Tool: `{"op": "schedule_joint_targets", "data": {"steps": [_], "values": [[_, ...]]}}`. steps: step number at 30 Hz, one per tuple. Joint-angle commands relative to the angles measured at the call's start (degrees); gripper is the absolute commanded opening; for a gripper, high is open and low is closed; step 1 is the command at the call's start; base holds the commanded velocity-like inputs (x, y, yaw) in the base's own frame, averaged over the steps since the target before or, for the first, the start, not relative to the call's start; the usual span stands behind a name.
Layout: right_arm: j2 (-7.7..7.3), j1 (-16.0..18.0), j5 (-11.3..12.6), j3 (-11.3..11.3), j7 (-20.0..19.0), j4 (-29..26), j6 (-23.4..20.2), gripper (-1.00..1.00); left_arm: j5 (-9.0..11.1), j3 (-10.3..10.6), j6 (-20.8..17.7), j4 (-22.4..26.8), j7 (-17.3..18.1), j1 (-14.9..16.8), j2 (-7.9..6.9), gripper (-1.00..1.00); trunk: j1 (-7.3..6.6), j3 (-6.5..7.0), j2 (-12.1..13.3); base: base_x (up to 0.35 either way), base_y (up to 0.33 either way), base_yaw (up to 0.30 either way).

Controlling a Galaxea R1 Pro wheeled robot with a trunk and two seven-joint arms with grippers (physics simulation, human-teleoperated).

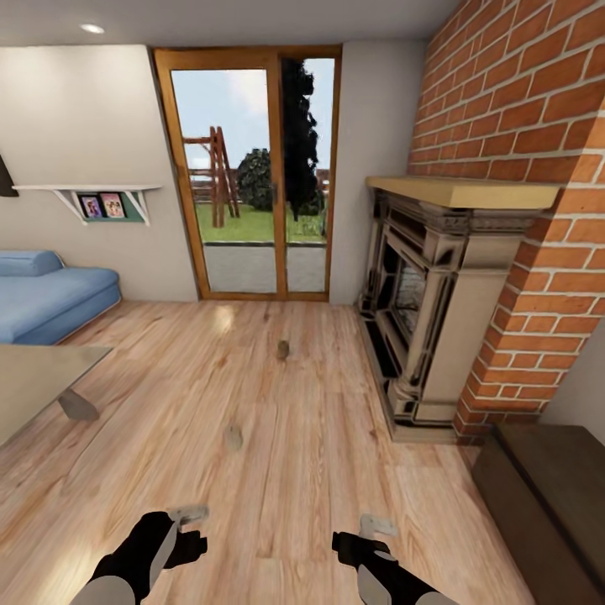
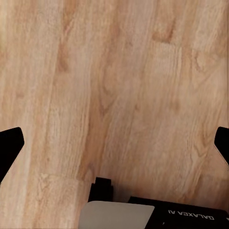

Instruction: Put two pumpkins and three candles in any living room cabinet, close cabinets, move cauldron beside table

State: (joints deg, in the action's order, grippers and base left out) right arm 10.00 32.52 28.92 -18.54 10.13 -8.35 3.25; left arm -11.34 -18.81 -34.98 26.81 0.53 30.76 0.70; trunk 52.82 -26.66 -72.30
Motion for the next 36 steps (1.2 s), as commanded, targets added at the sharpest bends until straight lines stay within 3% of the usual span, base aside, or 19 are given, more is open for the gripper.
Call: {"op": "schedule_joint_targets", "data": {"steps": [1, 36], "values": [[0.00, 0.00, 0.00, 0.00, -0.01, 0.00, 0.00, 1.00, 0.00, 0.00, 0.00, 0.00, 0.00, 0.00, 0.00, 1.00, 0.00, 0.00, 0.00, 0.330, 0.000, 0.000], [0.00, 0.00, 0.40, 0.07, -0.02, 0.00, 0.00, 1.00, 0.00, 0.00, 0.00, 0.00, 0.00, 0.00, 0.00, 1.00, 0.00, 0.00, 0.00, 0.331, 0.009, -0.007]]}}
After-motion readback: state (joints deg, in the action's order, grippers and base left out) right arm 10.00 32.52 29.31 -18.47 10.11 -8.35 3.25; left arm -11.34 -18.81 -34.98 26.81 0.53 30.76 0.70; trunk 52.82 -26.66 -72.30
